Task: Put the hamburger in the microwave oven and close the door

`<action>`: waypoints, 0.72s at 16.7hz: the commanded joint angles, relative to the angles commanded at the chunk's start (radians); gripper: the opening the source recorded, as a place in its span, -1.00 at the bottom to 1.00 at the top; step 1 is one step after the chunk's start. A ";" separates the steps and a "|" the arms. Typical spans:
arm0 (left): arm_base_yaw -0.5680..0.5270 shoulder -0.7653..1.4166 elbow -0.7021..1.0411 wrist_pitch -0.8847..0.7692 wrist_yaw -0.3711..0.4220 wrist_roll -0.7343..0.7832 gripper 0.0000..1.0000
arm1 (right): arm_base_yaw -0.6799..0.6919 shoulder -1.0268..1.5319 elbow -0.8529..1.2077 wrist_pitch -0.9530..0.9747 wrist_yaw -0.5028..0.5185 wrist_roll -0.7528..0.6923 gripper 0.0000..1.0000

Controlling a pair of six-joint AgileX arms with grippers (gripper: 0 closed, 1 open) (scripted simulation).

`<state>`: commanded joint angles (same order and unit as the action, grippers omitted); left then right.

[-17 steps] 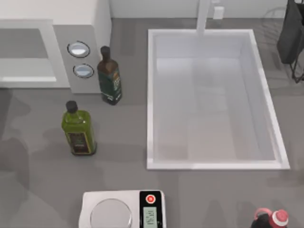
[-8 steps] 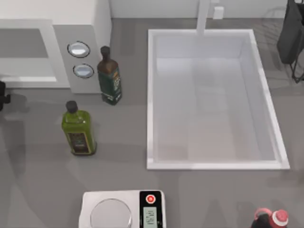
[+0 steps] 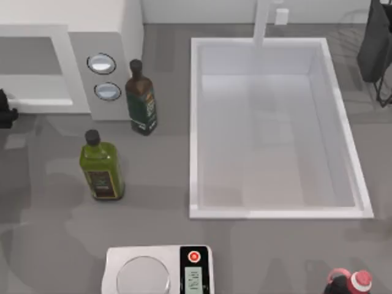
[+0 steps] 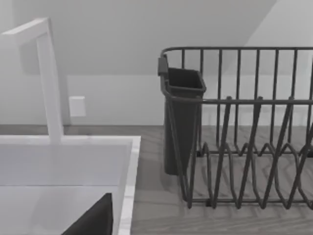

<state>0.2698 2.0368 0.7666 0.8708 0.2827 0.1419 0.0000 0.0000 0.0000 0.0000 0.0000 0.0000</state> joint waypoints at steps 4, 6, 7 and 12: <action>-0.001 0.003 -0.006 0.041 0.006 -0.024 -1.00 | 0.000 0.000 0.000 0.000 0.000 0.000 1.00; -0.001 0.003 -0.006 0.041 0.006 -0.024 -1.00 | 0.000 0.000 0.000 0.000 0.000 0.000 1.00; -0.005 -0.001 -0.003 0.038 0.005 -0.021 -1.00 | 0.000 0.000 0.000 0.000 0.000 0.000 1.00; -0.018 0.076 0.112 -0.005 -0.008 -0.027 -1.00 | 0.000 0.000 0.000 0.000 0.000 0.000 1.00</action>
<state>0.2522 2.1127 0.8785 0.8659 0.2748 0.1148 0.0000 0.0000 0.0000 0.0000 0.0000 0.0000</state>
